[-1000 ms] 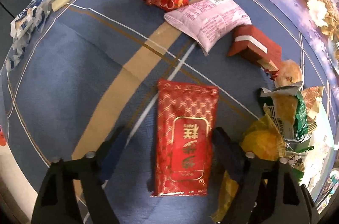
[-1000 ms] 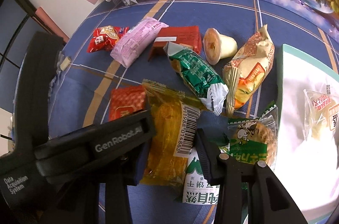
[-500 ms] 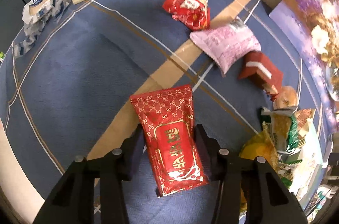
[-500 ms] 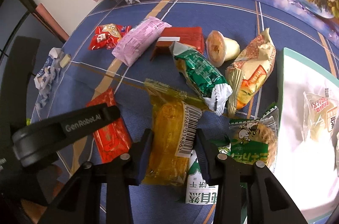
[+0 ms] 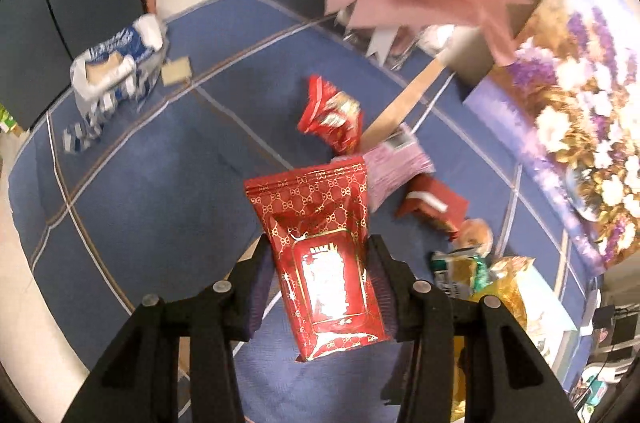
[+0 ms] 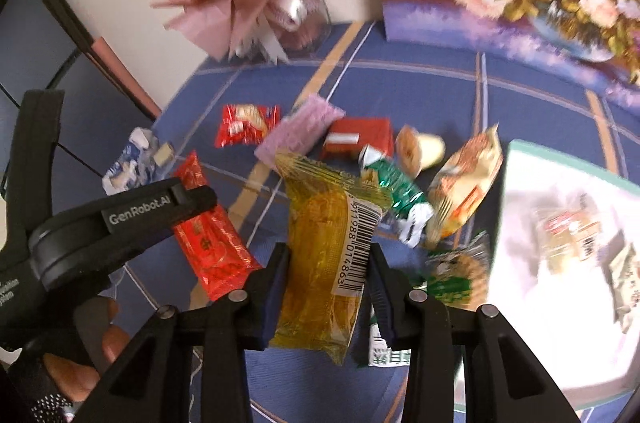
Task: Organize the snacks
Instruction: 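Carry the red packet and yellow jelly bag over the white tray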
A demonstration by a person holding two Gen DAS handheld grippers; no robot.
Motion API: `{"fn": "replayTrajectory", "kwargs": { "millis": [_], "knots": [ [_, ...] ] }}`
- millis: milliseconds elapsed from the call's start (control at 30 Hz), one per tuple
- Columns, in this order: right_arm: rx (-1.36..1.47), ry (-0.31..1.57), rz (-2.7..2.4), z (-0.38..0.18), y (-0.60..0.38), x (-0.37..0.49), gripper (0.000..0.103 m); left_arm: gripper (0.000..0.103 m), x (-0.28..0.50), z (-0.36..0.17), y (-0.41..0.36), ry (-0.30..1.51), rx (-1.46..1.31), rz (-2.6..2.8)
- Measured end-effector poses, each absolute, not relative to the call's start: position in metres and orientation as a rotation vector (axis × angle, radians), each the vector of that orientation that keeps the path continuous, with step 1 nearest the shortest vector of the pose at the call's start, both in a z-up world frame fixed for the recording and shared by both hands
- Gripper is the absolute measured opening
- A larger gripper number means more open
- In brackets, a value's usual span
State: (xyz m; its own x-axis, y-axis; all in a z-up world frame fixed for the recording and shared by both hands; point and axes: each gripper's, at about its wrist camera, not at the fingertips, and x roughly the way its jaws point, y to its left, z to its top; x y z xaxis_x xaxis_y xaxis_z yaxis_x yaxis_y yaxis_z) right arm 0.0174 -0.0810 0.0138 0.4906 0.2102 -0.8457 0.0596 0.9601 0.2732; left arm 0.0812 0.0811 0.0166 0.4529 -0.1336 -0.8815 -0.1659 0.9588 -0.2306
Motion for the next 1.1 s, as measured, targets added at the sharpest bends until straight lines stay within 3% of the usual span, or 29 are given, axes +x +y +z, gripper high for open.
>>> {"fn": "replayTrajectory", "kwargs": {
  "millis": [567,1100],
  "knots": [
    [0.421,1.022,-0.374,0.039,-0.224,-0.041,0.041,0.048,0.049,0.049,-0.029,1.085,-0.239,-0.330],
    [0.547,0.986,-0.700,0.051,-0.336,-0.125,0.041,0.048,-0.024,0.042,-0.166,1.134,0.065,-0.584]
  ]
}}
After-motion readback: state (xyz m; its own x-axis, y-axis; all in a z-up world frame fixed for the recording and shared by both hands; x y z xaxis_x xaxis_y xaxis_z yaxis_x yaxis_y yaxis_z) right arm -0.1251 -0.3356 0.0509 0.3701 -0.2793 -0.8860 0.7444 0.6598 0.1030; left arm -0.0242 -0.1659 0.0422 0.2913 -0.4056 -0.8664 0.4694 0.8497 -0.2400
